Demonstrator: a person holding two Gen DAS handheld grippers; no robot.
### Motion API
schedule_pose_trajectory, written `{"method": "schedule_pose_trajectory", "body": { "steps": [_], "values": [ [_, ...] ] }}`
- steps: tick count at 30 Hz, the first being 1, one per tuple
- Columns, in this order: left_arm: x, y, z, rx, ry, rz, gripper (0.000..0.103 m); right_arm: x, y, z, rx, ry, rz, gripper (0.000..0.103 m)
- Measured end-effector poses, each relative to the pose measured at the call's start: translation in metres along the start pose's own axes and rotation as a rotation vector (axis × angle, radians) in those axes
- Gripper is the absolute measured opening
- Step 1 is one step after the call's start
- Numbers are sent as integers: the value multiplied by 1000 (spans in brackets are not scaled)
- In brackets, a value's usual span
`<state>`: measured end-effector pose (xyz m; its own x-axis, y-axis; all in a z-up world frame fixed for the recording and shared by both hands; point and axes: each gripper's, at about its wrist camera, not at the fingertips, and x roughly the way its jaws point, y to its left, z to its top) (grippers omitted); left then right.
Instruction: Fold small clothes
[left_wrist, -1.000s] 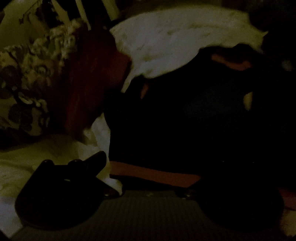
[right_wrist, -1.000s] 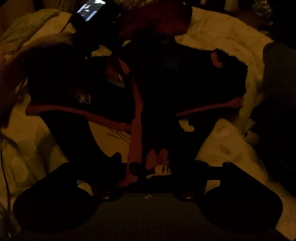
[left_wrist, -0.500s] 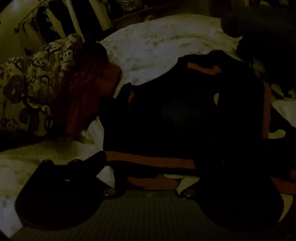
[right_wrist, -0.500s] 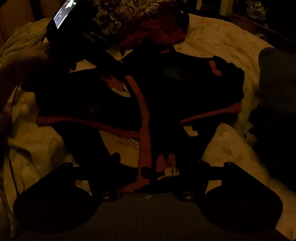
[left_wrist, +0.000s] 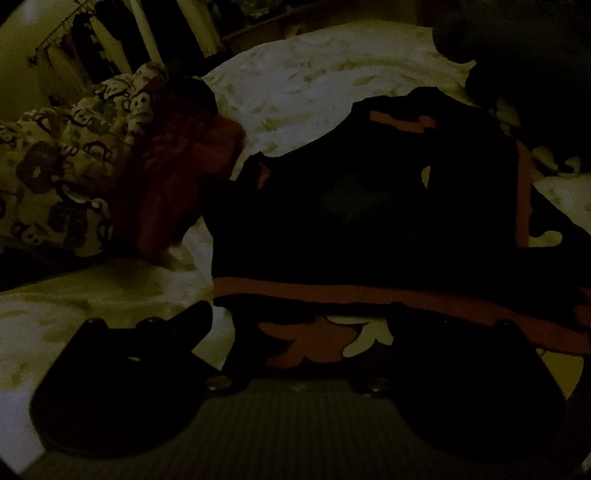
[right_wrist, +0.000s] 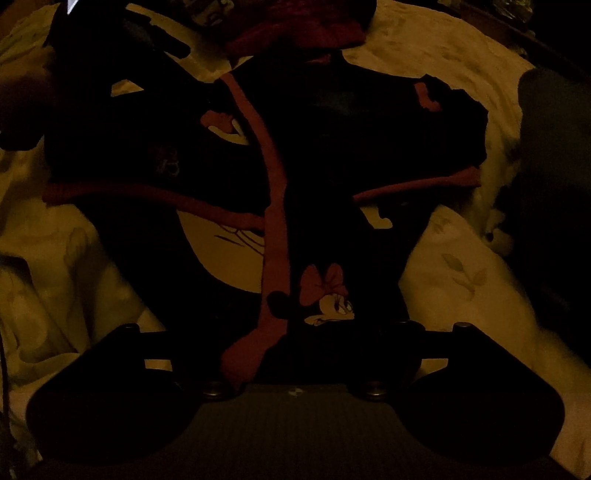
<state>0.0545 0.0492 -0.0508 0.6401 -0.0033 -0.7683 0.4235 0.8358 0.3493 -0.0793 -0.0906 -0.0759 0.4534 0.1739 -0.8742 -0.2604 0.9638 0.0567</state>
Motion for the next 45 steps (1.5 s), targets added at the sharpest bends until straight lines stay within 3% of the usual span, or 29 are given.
{"method": "schedule_pose_trajectory", "body": {
  "steps": [5,9,15,19,25,30,32,35,41,45],
  "values": [
    [-15,8,-8,2,-10,18,103,-3,0,-1,0,-14,-1,103],
    [-32,22,-16,-7,-12,-14,103,-16,0,0,-7,-71,-12,103],
    [-61,35,-45,57,-13,33,103,-42,-22,-7,56,-113,-32,103],
    [-67,66,-68,-50,49,3,103,-56,-42,-24,184,-142,16,103],
    [-76,93,-80,-174,37,-84,103,-62,-50,-34,258,-186,53,103],
    [-64,98,-34,-199,-36,-154,103,-60,-66,2,260,-291,77,103],
    [-49,95,-3,-187,-48,-137,103,-53,-80,33,237,-332,54,103],
    [-15,85,50,-70,-88,-93,103,-32,-107,89,238,-360,53,103],
    [96,87,123,81,56,-33,103,34,-165,175,212,-309,-83,103],
    [167,115,150,-50,133,-134,103,75,-199,204,201,-249,-69,103]
  ]
}}
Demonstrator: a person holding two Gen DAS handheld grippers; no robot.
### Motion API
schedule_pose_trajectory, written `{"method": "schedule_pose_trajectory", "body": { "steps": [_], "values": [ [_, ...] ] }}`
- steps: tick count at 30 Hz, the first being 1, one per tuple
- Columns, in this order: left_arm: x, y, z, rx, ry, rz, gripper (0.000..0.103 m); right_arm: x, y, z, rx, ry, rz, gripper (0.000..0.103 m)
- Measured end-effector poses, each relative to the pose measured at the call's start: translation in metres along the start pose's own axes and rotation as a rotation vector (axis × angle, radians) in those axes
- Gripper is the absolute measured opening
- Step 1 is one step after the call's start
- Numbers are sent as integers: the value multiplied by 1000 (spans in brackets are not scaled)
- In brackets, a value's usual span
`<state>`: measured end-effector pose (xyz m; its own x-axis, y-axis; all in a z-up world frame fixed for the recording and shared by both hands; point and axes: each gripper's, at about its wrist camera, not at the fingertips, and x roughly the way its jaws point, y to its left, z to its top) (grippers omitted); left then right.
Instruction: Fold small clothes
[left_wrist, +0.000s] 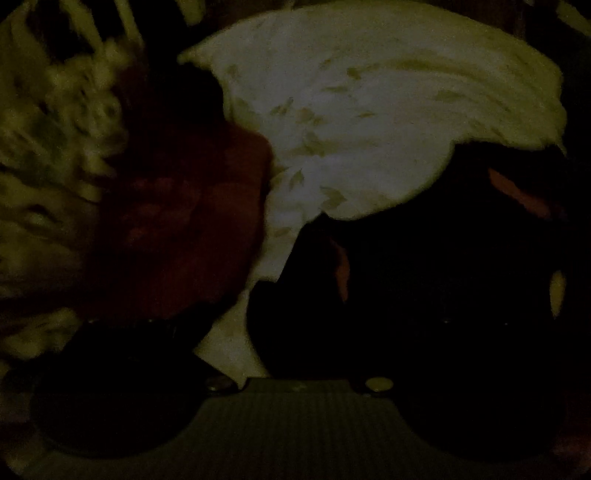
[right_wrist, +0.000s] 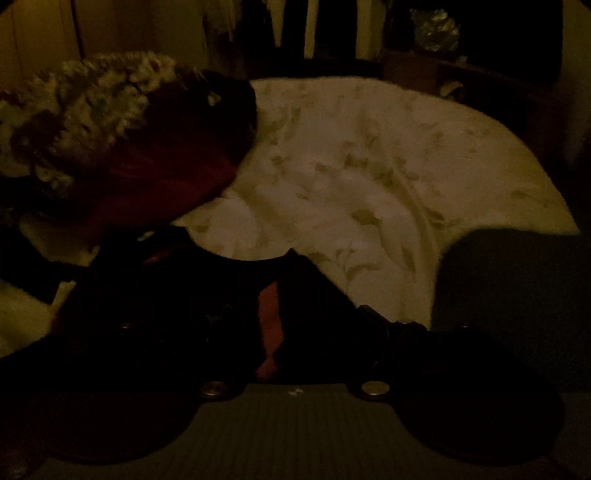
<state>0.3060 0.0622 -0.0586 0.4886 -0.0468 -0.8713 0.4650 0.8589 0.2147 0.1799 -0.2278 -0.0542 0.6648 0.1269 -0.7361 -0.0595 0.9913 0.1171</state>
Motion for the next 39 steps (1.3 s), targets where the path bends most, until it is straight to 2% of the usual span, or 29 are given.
{"method": "schedule_pose_trajectory", "body": {
  "steps": [3,6,10,13,14,15,16,17,18,19,20,25,32,39],
  "values": [
    [39,21,19,-49,19,-50,103,39,-8,13,21,100,12,103],
    [65,25,29,-38,24,-48,103,68,-3,25,-51,154,-26,103],
    [93,12,37,81,29,-23,103,97,-7,38,-102,188,-23,103],
    [107,3,38,118,16,-57,103,114,-9,39,-118,220,-5,103],
    [109,0,36,139,12,-57,103,117,-11,39,-112,224,6,99],
    [112,-5,33,160,8,-45,102,118,-12,38,-107,223,18,94],
    [112,-8,30,173,2,-46,92,120,-13,37,-102,226,27,80],
    [111,-8,29,169,5,-81,82,120,-13,36,-96,230,36,61],
    [110,-7,27,147,18,-126,62,120,-12,35,-95,231,50,49],
    [107,-5,26,120,30,-157,53,119,-10,35,-99,232,73,29],
    [103,-5,25,107,32,-157,50,117,-8,35,-105,234,88,17],
    [88,-18,22,177,38,-115,20,107,-1,31,-123,207,83,11],
    [49,-29,13,250,5,-29,12,79,7,26,-92,140,117,10],
    [-28,-37,-18,281,-53,-27,11,16,17,9,-74,85,240,10]
  ]
}}
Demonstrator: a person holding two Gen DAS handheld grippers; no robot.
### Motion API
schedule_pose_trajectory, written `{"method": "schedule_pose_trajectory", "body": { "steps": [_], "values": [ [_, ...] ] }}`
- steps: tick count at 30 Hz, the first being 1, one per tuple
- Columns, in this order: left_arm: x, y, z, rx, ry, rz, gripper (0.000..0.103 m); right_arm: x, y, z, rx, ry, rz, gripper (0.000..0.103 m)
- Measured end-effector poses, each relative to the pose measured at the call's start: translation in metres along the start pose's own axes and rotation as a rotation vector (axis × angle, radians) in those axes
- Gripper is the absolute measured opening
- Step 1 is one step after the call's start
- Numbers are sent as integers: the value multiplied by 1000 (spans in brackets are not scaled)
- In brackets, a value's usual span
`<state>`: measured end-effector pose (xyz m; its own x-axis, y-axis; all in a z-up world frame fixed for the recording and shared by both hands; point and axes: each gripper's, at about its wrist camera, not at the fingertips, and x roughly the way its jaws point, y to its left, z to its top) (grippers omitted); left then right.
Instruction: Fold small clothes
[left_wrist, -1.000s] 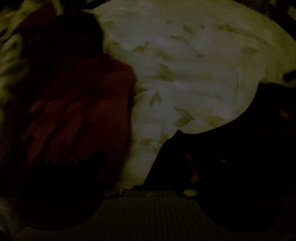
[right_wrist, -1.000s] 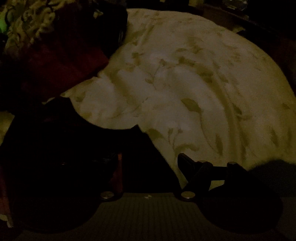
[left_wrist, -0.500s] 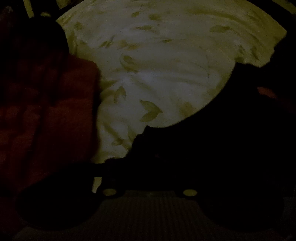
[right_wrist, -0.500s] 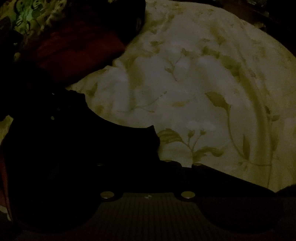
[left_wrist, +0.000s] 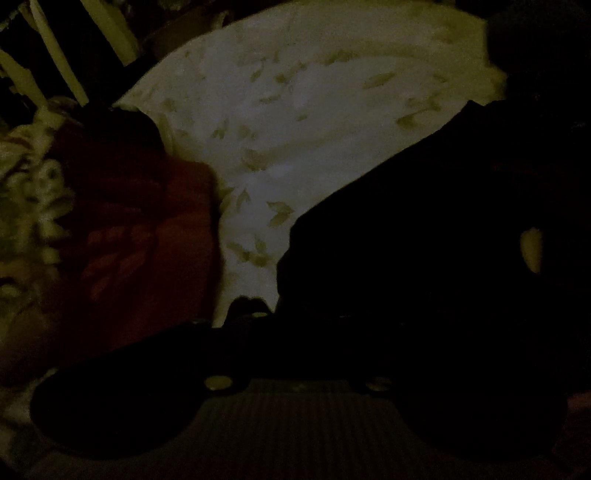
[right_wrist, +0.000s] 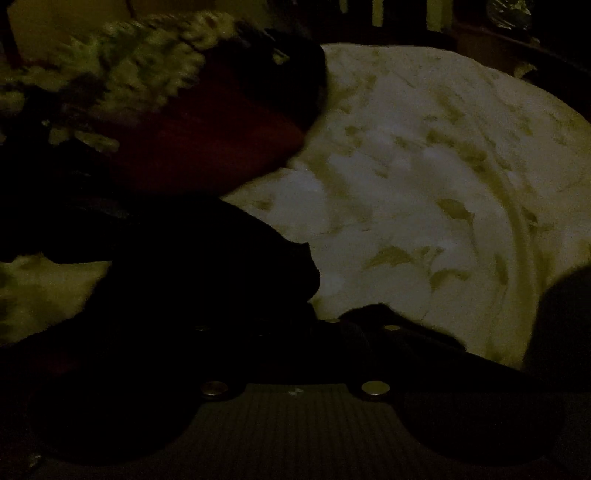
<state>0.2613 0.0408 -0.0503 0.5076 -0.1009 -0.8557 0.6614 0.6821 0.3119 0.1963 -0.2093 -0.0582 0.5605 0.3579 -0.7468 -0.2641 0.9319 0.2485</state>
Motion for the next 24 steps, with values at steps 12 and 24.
{"method": "schedule_pose_trajectory", "body": {
  "steps": [12,24],
  "values": [
    [-187,-78,-130,11,-89,-80,9,-136,87,-102,-99,-37,262,9],
    [-194,-117,-197,-132,-50,-74,18,-96,120,-207,-100,78,311,7]
  ]
}}
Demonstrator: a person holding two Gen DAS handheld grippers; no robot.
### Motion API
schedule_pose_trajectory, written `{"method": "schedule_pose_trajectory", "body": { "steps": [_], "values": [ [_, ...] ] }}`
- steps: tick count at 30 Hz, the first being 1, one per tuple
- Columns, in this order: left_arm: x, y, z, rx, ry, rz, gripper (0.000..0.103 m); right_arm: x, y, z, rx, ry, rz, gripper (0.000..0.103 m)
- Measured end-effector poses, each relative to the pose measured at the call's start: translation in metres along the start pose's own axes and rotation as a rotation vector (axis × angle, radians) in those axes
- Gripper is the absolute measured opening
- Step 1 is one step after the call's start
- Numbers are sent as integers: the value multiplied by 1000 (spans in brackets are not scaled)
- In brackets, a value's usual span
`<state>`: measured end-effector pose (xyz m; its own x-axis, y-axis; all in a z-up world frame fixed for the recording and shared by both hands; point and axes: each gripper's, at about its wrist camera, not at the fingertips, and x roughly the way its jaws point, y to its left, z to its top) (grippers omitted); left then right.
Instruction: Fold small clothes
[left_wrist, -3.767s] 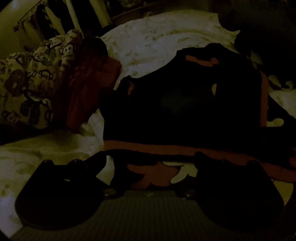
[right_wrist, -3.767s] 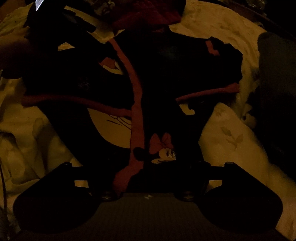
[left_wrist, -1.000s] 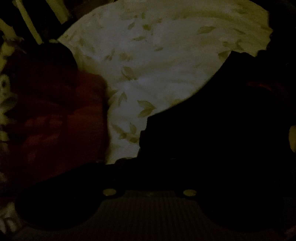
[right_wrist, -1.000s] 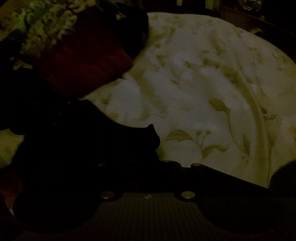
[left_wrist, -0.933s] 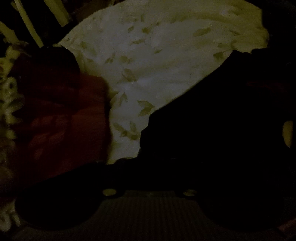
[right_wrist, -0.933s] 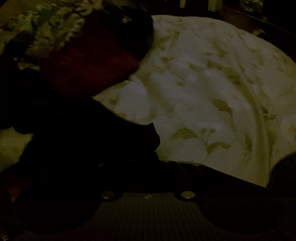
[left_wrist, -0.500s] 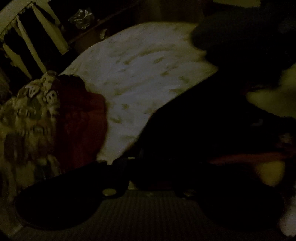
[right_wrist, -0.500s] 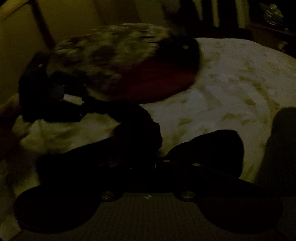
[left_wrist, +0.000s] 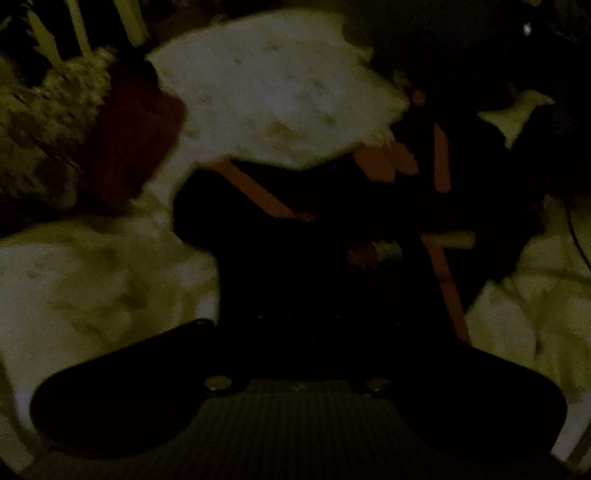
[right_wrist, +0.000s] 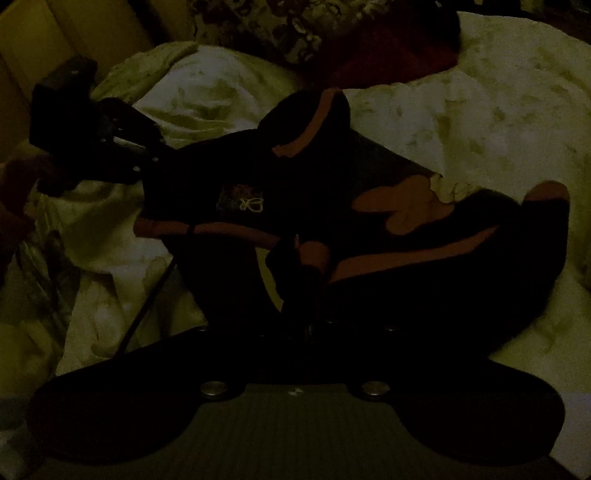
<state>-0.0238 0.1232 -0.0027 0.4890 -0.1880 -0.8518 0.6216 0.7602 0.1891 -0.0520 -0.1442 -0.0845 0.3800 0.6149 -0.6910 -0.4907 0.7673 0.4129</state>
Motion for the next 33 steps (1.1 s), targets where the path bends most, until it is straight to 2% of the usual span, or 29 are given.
{"method": "schedule_pose_trajectory", "body": {
  "steps": [1,2,3,4,5,6,7,8,9,11,15,18,19,20,21,22,23,25,27,31,33],
  "values": [
    [-2,3,7,-2,-25,18,39,-2,0,1,5,-18,-3,7],
    [-5,7,14,1,-57,37,55,-5,0,3,10,-38,-3,6],
    [-4,8,22,12,-90,62,86,-8,0,7,12,-60,-7,6],
    [1,8,31,32,-110,94,101,-12,3,7,13,-78,-12,6],
    [8,5,38,43,-102,106,101,-14,6,6,15,-92,-12,6],
    [15,2,44,49,-83,93,96,-17,6,6,15,-99,-9,6],
    [24,-1,49,44,-64,57,88,-17,7,8,12,-105,-10,6],
    [32,-1,53,12,-41,-1,86,-16,8,8,11,-107,-10,6],
    [41,2,55,-33,-12,-49,86,-17,8,6,13,-103,-5,6],
    [52,9,54,-125,26,-82,85,-13,8,5,12,-99,-1,6],
    [72,38,49,-351,87,-65,84,-11,3,2,28,-100,16,6],
    [82,58,43,-534,69,-183,84,-14,0,-1,44,-112,27,6],
    [86,59,44,-555,71,-193,83,-14,-1,-2,48,-113,29,6],
    [92,58,47,-544,78,-163,79,-13,-2,-3,51,-115,29,6],
    [97,53,50,-511,83,-114,55,-13,-2,-3,52,-115,30,6],
    [102,50,51,-496,88,-114,25,-12,-2,-4,51,-115,31,6],
    [107,48,51,-507,100,-130,19,-12,-1,-4,51,-118,29,6],
    [108,48,49,-521,88,-148,10,-15,-1,-4,61,-128,25,6],
    [95,49,45,-520,50,-129,5,-18,-3,-5,75,-141,23,6],
    [45,57,37,-500,-47,-136,3,-24,-1,-5,76,-158,27,6],
    [26,56,32,-497,-67,-148,2,-27,2,-4,77,-168,43,7]
  ]
}}
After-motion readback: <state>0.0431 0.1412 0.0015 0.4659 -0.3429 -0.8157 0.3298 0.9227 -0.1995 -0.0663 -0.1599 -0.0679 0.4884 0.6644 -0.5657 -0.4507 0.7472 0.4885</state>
